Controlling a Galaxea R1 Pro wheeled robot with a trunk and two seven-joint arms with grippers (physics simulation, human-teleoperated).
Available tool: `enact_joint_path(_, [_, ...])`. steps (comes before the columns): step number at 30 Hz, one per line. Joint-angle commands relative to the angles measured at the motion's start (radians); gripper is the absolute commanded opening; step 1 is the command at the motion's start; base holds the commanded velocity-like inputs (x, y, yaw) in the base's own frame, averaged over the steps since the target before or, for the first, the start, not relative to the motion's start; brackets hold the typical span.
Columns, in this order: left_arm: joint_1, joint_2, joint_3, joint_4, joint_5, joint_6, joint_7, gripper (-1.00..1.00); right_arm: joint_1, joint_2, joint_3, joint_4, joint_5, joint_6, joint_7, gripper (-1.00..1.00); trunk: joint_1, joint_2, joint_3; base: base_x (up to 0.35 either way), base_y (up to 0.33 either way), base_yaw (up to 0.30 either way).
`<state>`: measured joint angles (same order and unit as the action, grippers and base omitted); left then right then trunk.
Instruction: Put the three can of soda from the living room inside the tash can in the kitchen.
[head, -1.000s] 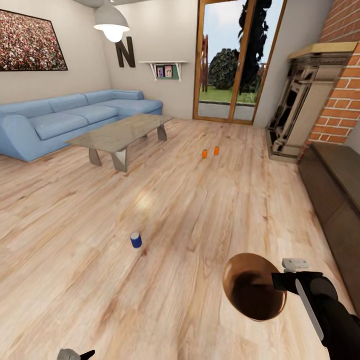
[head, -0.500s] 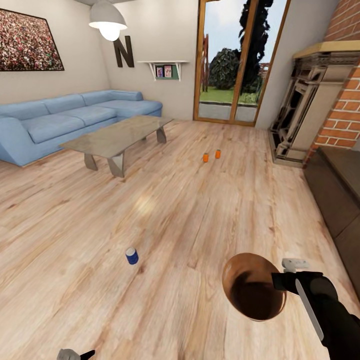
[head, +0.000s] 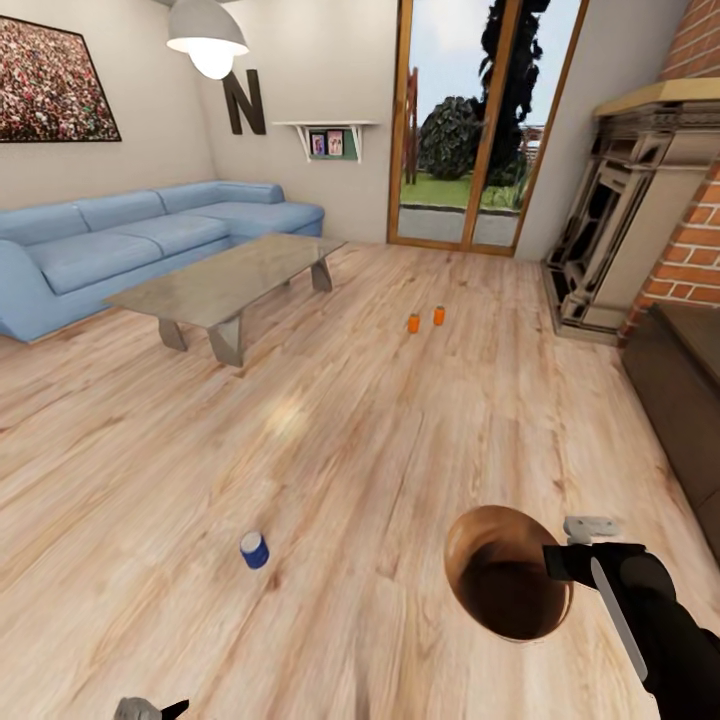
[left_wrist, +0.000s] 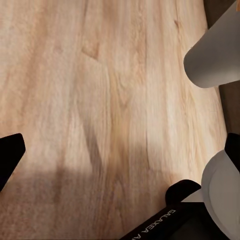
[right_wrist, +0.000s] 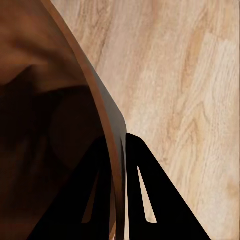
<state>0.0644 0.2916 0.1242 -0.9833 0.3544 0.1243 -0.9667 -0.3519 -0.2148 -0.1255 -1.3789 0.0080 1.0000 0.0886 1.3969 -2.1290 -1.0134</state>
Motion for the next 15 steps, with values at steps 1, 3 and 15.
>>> enact_joint_path(1, [0.000,0.000,0.000,0.000,0.000,0.000,0.001,1.00,-0.001,0.000,0.000,0.000,-0.011,0.000,0.005,-1.00,0.000,0.000,0.000,0.347,0.000,0.000])
enact_joint_path(3, [0.000,0.000,0.000,0.000,0.000,0.000,0.002,1.00,-0.001,0.000,0.000,0.000,-0.011,0.000,0.005,-1.00,0.000,0.000,0.000,0.347,0.000,0.000])
enact_joint_path(15, [0.000,0.000,0.000,0.001,0.000,0.000,0.005,1.00,0.000,0.000,0.000,0.000,-0.011,0.000,0.005,-1.00,0.000,0.000,0.000,0.347,0.000,0.000])
